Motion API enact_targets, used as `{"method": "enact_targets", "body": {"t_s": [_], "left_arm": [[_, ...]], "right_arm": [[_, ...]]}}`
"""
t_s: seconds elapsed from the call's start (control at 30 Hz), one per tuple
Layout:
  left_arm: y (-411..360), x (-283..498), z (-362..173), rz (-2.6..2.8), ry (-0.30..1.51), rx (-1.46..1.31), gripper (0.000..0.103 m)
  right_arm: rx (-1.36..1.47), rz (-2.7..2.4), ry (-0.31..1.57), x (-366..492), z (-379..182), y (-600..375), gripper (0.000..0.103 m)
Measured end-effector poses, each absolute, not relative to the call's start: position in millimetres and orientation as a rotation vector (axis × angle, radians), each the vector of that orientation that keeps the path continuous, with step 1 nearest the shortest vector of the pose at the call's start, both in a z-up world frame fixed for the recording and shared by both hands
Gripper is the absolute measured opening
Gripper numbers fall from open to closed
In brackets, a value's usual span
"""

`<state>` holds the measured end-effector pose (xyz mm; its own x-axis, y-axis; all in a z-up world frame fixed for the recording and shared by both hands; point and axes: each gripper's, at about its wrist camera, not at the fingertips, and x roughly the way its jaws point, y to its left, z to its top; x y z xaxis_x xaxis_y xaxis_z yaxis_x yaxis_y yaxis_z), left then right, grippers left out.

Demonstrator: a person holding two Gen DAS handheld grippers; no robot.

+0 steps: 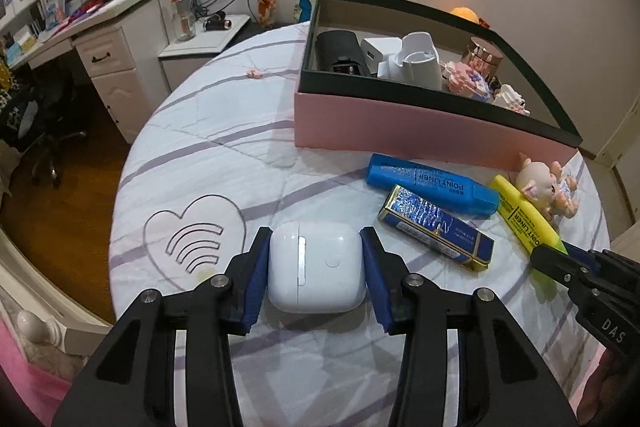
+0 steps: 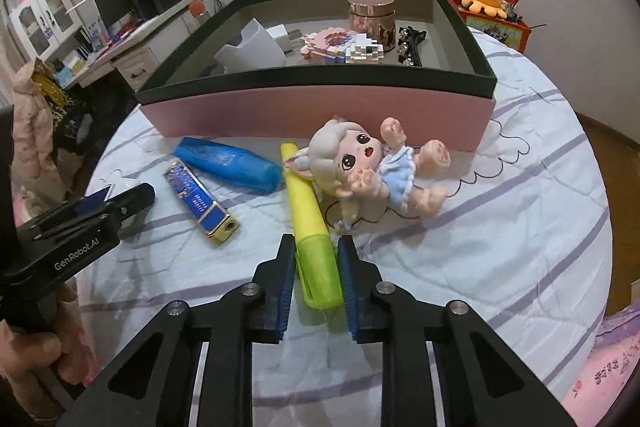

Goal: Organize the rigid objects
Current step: 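Grasp the white earbuds case with the left gripper while the right gripper grasps the yellow highlighter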

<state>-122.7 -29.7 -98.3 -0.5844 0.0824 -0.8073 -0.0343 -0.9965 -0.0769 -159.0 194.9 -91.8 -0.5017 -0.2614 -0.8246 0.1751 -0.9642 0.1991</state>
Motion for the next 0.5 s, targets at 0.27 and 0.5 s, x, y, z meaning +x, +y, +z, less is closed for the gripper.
{"method": "enact_targets", "body": {"t_s": [0.27,0.5], "left_arm": [[-28.8,-114.7,-78.0,2.760,-0.062,-1.334,0.044],[-21.8,-111.1,-67.5,2.760,-0.048,-1.303,0.044]], "right_arm": [[1.338,-2.522,-0.156,-148.7,-72.4,193.9,0.018],[1.287,-2.533,-0.174,-142.4,-58.6,198.8,0.018]]}}
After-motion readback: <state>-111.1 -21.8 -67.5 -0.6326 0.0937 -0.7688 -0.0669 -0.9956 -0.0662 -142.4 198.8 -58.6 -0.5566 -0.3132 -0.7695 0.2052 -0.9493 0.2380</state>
